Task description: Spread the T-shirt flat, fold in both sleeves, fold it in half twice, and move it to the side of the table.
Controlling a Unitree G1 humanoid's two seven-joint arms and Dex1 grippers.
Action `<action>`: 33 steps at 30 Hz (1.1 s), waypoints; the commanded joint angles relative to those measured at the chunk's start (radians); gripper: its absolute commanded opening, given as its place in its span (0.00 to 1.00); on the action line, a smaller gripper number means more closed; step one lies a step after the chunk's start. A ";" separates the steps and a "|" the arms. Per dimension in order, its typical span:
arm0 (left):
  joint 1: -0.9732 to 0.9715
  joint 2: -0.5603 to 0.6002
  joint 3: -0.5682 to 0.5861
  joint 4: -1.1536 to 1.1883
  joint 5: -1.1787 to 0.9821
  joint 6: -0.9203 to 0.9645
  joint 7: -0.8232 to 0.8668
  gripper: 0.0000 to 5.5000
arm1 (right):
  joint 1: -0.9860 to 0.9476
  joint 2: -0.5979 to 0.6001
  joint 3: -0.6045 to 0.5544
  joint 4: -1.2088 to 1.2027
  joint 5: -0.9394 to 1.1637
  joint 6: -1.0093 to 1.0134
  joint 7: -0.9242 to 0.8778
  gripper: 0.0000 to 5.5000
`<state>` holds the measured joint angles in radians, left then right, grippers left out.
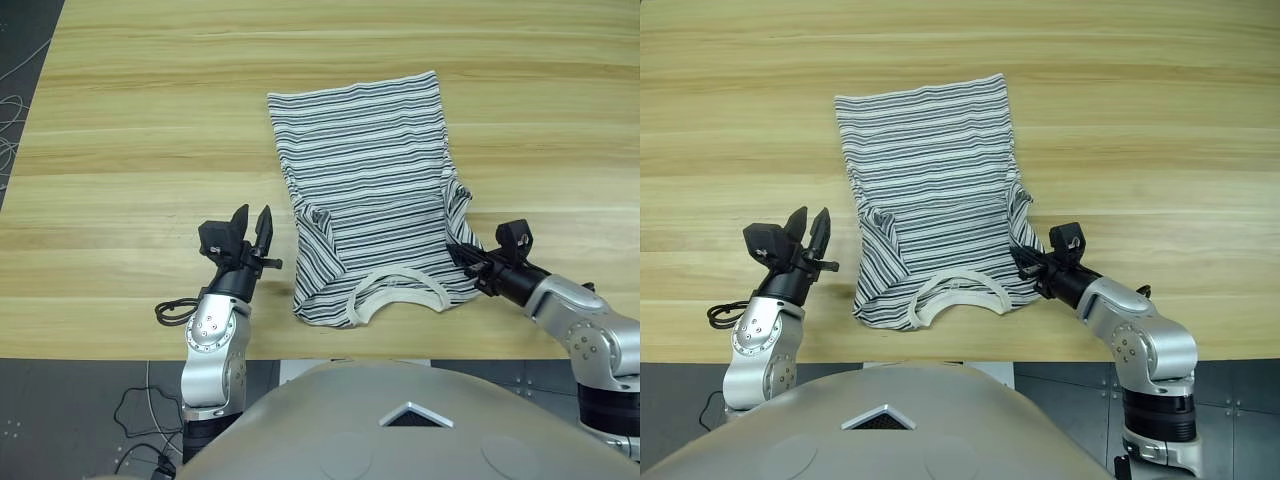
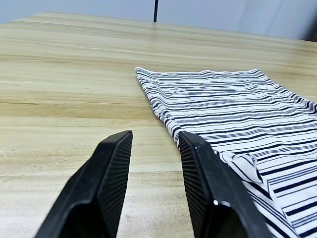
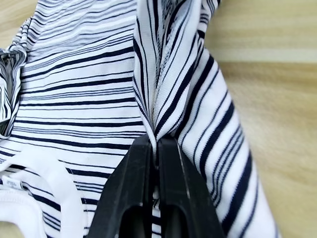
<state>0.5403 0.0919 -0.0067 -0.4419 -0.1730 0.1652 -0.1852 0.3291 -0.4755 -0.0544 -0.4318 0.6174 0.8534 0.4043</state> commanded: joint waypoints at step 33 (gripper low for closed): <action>-0.004 0.002 -0.005 0.003 0.007 -0.012 0.001 0.32 | 0.022 -0.090 0.029 -0.062 -0.138 -0.117 0.132 0.30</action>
<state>0.5426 0.0899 -0.0065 -0.4418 -0.1726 0.1576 -0.1854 0.3647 -0.5586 -0.0196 -0.4986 0.4851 0.7438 0.5333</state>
